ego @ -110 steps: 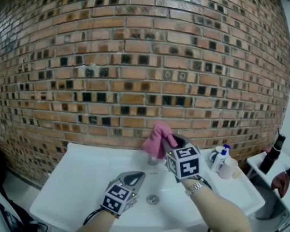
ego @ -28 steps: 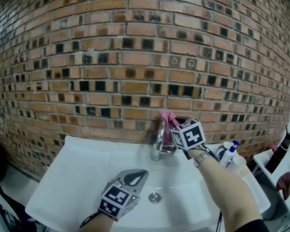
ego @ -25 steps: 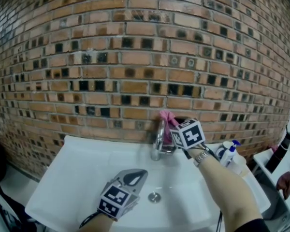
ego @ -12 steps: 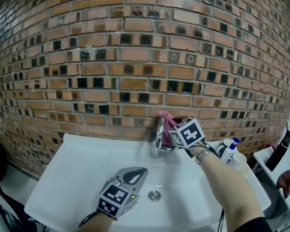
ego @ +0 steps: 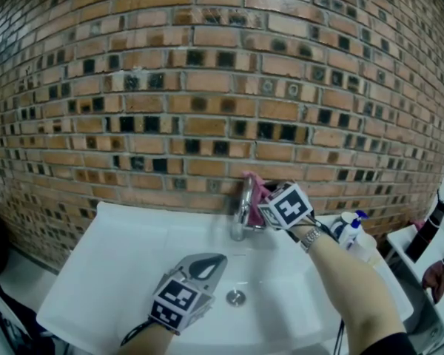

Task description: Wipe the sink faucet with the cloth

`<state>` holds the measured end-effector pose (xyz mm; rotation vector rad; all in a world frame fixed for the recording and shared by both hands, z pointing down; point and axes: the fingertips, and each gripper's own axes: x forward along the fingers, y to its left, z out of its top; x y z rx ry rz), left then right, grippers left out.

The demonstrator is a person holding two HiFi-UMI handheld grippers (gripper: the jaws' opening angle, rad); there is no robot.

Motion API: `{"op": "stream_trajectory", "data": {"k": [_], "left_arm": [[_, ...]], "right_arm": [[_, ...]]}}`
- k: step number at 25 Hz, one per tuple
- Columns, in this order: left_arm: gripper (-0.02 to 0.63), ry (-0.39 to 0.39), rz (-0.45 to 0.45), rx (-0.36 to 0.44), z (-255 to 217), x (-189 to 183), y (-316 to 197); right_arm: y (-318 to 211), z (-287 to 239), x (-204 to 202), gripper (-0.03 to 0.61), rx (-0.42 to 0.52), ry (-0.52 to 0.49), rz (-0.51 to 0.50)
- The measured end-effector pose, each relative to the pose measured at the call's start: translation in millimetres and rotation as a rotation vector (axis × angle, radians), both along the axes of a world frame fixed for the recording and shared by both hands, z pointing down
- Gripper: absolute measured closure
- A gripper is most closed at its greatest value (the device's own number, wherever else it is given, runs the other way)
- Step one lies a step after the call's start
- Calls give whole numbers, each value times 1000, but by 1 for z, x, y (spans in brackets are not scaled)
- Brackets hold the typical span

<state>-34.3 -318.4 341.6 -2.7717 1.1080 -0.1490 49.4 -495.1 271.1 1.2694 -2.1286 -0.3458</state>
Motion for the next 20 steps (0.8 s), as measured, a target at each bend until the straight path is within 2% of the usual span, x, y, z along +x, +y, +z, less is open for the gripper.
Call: {"op": "stream_trajectory", "data": {"k": [20], "left_arm": [[597,-5,-1,-4,3,-1,-3]], "right_arm": [[21,16,-12,499,-22,27,-33]]}}
